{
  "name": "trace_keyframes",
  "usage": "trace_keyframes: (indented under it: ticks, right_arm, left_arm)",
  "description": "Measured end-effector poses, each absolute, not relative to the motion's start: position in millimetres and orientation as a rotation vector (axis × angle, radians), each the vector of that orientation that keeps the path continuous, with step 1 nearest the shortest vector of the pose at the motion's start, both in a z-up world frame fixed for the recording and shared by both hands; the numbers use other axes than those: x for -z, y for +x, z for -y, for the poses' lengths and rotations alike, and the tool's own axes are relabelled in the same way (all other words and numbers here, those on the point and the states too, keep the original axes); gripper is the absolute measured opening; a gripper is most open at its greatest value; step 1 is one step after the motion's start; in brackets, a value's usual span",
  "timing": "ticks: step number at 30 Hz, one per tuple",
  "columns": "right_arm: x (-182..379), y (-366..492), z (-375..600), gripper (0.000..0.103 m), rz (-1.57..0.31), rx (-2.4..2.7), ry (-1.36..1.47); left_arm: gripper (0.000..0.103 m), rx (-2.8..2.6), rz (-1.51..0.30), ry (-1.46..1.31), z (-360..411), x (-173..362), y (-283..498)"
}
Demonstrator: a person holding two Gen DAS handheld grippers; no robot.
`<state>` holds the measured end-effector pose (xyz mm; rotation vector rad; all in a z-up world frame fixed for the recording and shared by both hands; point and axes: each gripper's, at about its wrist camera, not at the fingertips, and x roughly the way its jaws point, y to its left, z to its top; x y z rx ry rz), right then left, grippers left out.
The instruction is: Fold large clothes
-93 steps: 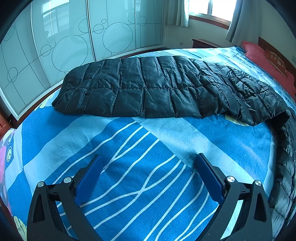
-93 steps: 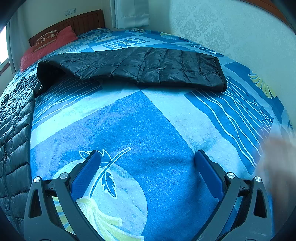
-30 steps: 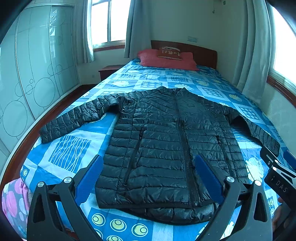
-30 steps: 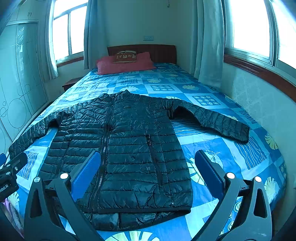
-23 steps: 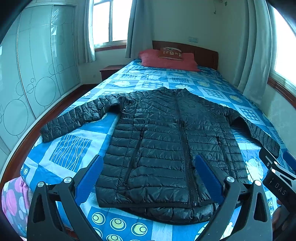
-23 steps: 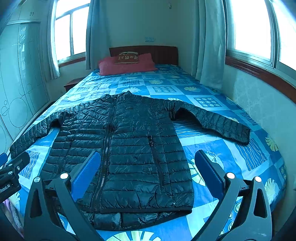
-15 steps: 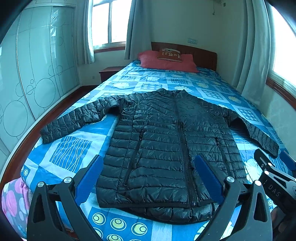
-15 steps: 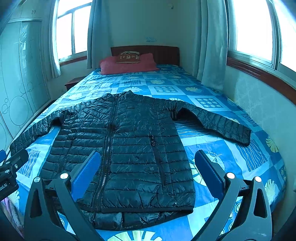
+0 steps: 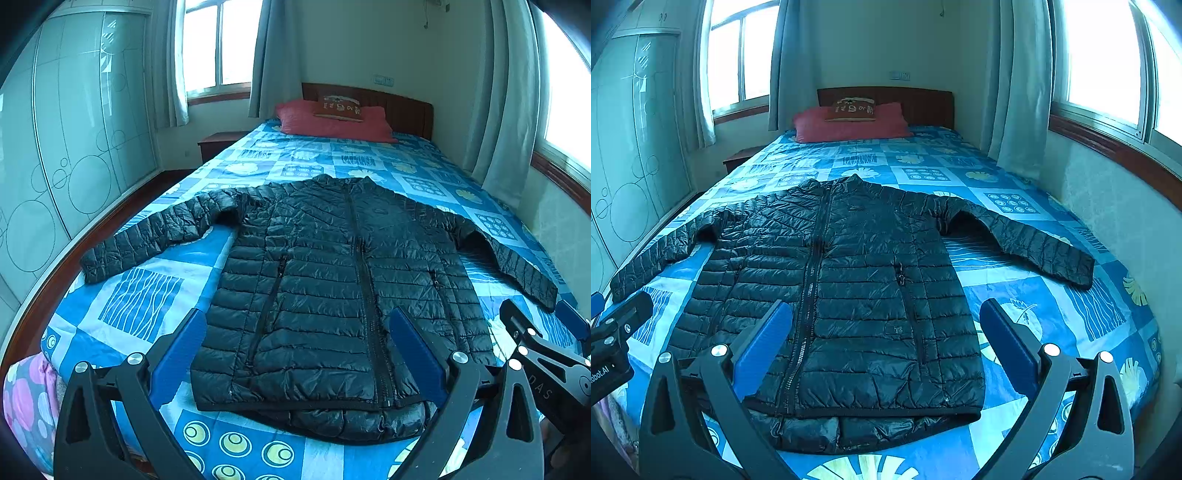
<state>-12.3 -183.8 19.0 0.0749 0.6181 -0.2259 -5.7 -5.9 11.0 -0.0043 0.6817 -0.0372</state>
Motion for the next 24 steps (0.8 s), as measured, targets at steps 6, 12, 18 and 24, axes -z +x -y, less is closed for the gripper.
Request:
trace_keyframes:
  ticks: [6,12,18,24]
  right_arm:
    - [-18.8,-13.7,177.1,0.101,-0.618,0.217,0.063]
    - [-19.4,-14.7,176.8,0.101,-0.620,0.214,0.069]
    - [-21.0,-16.5,175.6,0.101,-0.614,0.213,0.069]
    - [-20.5,-15.9,173.6,0.101,-0.619,0.207,0.067]
  left_arm:
    - [0.098,0.030,-0.668,0.021,8.9,-11.6,-8.2]
    - [0.098,0.063,-0.683,0.004,9.7,-9.5,-8.5]
    - [0.098,0.065,-0.663,0.000,8.0,-12.4,-11.1]
    - [0.098,0.085,-0.663,-0.010,7.4,-13.1,-12.1]
